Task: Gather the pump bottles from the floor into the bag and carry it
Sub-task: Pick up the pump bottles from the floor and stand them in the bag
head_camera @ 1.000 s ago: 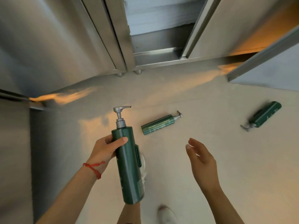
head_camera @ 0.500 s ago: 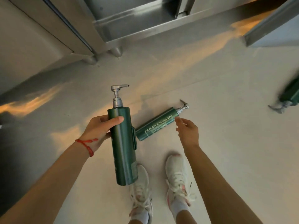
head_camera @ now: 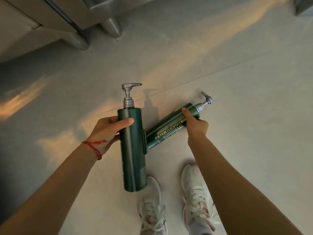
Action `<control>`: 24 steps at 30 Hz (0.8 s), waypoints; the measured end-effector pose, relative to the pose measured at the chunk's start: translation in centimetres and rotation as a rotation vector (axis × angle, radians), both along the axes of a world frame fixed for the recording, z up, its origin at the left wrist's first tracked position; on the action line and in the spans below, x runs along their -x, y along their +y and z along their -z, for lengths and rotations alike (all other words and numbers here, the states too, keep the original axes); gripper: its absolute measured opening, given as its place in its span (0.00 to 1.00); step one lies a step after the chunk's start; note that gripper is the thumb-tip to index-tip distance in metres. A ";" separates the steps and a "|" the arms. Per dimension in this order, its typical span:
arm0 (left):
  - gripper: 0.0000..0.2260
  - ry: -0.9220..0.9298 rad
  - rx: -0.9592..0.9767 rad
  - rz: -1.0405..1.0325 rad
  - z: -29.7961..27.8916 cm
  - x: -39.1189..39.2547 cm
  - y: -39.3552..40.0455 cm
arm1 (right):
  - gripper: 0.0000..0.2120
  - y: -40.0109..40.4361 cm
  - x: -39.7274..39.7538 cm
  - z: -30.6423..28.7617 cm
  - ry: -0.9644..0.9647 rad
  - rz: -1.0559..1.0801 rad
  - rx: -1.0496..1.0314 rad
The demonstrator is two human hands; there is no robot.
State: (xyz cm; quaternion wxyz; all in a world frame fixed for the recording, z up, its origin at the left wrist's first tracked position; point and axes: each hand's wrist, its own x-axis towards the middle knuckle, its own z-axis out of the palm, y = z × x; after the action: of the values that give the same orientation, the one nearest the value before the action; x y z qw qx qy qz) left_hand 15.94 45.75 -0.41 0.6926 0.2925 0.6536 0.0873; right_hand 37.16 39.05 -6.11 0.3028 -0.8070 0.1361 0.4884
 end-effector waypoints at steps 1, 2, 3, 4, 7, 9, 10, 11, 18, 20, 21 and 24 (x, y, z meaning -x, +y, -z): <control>0.14 0.003 0.000 -0.003 -0.6 -0.1 -0.1 | 0.15 -0.3 -0.1 -0.7 -0.008 -0.008 -0.044; 0.13 0.006 -0.005 -0.011 -1.4 -0.2 -0.1 | 0.13 -0.7 -0.3 -1.5 -0.016 -0.023 -0.091; 0.13 0.008 -0.012 -0.020 -2.3 -0.3 -0.2 | 0.11 -1.0 -0.5 -2.6 -0.015 -0.042 -0.139; 0.12 0.012 -0.018 -0.031 -3.3 -0.3 -0.2 | 0.09 -1.2 -0.7 -3.9 -0.010 -0.067 -0.182; 0.11 0.008 -0.030 -0.053 -7.5 -0.9 -0.4 | 0.06 -1.7 -1.8 -9.7 -0.007 -0.191 -0.286; 0.14 0.004 -0.038 -0.062 -10.9 -1.4 -0.4 | 0.08 -1.9 -2.7 -14.3 0.025 -0.269 -0.344; 0.14 -0.004 -0.041 -0.062 -12.8 -1.6 -0.4 | 0.10 -2.0 -3.1 -16.8 0.038 -0.295 -0.368; 0.15 -0.017 -0.048 -0.057 -14.8 -1.9 -0.4 | 0.11 -2.0 -3.6 -19.3 0.047 -0.314 -0.390; 0.03 -0.072 -0.116 -0.082 -29.7 -4.2 -0.1 | 0.19 -0.7 -5.7 -36.9 0.013 -0.509 -0.472; 0.04 -0.061 -0.159 -0.090 -34.5 -4.6 0.1 | 0.16 -0.1 -5.8 -42.1 -0.018 -0.550 -0.515; 0.04 -0.058 -0.188 -0.100 -37.0 -4.8 0.3 | 0.13 0.4 -5.7 -44.7 -0.035 -0.562 -0.542; 0.03 -0.059 -0.260 -0.120 -43.8 -4.8 1.1 | 0.09 1.6 -5.4 -51.9 -0.067 -0.589 -0.607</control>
State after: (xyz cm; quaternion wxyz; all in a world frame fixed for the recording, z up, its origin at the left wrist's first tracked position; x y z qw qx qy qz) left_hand 20.72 46.87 43.41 0.6613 0.3372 0.6326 0.2211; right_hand 42.58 40.63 45.77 0.3782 -0.7011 -0.2602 0.5457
